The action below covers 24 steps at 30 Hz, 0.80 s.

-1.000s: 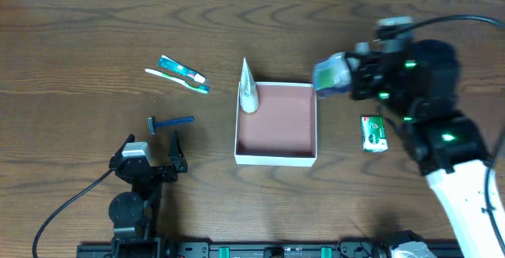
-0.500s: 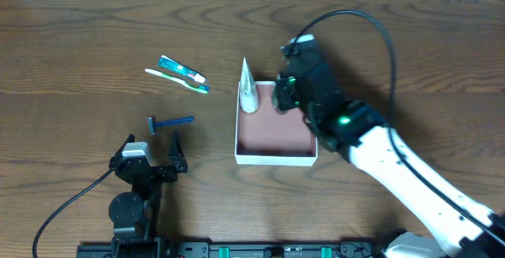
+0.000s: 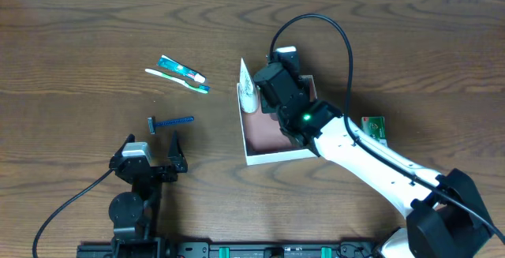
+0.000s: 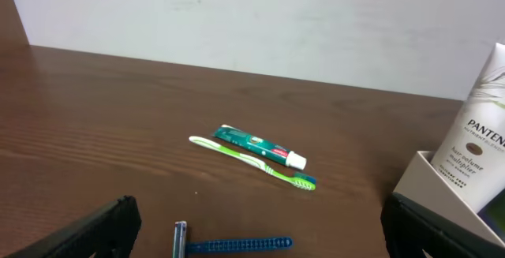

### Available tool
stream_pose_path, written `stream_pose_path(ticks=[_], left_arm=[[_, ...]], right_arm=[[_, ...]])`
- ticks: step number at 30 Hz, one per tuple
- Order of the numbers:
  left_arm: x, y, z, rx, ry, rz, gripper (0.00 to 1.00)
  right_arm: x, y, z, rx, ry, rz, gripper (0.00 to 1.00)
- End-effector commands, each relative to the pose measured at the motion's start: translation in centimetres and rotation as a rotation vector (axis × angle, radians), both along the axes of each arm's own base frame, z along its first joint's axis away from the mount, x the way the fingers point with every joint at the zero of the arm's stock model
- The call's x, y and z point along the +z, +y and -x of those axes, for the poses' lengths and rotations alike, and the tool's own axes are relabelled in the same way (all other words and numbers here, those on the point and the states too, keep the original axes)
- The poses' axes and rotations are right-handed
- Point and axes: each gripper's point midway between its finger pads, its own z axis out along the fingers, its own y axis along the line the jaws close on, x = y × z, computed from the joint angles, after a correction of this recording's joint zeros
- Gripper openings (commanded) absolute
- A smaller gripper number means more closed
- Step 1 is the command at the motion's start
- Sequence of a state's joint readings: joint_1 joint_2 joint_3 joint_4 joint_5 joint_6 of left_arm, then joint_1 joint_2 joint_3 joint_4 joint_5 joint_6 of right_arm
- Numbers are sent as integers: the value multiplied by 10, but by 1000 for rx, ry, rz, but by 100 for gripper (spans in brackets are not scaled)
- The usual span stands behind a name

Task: Pack container
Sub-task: 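Carry the clear soap bottle into the box beside the tube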

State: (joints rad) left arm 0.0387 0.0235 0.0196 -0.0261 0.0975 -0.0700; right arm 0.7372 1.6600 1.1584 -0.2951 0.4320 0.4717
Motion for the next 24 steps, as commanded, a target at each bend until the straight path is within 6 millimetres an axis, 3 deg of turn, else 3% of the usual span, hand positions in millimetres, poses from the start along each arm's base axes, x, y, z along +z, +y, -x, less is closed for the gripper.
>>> stream_pose_path(ticks=[1,17,24], left_arm=[[-17,-1,1,-8,52,-10,98],[-17,-1,1,-8,52,-10,98],[-17,-1,1,-8,52,-10,98]], right_arm=[[14,5,-6,-36,-54,-27,2],[7,17,-7,21,-46,-25,3],[11,35,-6,189,-72,27,1]])
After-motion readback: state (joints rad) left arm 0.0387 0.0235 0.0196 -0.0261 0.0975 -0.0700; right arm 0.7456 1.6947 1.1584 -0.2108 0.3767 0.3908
